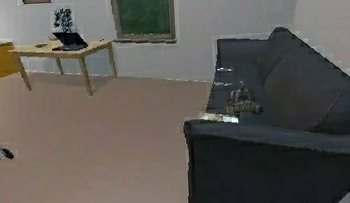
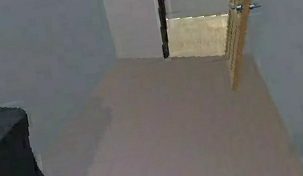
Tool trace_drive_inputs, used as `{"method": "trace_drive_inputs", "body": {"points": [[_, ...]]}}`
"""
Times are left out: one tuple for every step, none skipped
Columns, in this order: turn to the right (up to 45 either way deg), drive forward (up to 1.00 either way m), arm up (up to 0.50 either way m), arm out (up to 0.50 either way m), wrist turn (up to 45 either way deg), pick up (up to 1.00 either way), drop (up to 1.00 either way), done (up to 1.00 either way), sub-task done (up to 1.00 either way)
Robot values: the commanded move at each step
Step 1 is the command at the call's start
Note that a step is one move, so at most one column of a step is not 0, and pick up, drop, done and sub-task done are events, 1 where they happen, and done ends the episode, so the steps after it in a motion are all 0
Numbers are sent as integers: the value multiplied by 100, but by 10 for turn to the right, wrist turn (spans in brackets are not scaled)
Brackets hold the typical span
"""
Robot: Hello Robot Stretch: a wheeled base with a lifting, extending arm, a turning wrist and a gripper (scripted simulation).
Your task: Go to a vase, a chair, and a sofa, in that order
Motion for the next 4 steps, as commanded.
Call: {"method": "trace_drive_inputs", "body": {"points": [[0,60,0,0,0,0,0,0,0],[-450,0,0,0,0,0,0,0,0],[-330,0,0,0,0,0,0,0,0],[0,60,0,0,0,0,0,0,0]]}}
